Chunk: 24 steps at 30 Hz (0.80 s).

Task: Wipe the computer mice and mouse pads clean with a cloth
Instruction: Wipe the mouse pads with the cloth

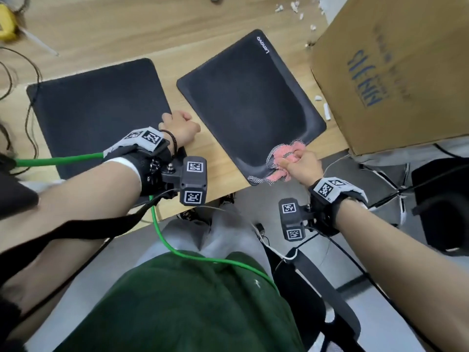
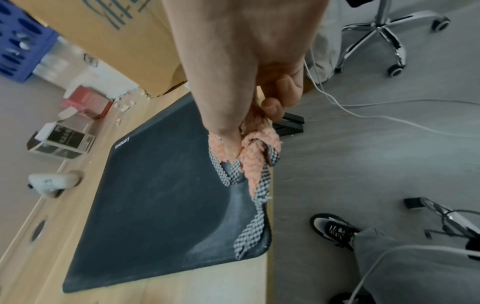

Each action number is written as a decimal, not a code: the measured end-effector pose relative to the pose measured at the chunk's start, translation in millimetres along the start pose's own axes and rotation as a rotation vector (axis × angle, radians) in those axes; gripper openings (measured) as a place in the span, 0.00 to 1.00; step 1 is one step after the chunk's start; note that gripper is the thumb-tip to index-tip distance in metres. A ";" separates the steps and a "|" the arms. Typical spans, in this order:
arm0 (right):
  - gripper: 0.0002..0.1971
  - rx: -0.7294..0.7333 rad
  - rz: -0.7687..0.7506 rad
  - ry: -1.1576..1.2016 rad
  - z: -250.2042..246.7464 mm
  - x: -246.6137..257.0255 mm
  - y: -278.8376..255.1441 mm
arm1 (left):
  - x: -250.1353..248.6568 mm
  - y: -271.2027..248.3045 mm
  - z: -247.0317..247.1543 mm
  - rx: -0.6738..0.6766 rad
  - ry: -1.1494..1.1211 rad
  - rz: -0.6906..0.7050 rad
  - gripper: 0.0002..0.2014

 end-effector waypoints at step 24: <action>0.22 0.296 -0.348 -0.290 1.6 94.0 32.3 | -52.3 -4.2 41.4 0.084 -0.432 -0.055 0.11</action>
Point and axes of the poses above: each hand's wrist, its own y-axis towards the middle knuckle, its own z-axis out of the palm, x = y × z, the point moved 4 cm from there along y, towards the middle knuckle, and after that the axes turned 6 degrees about -y, right-handed, at the moved point
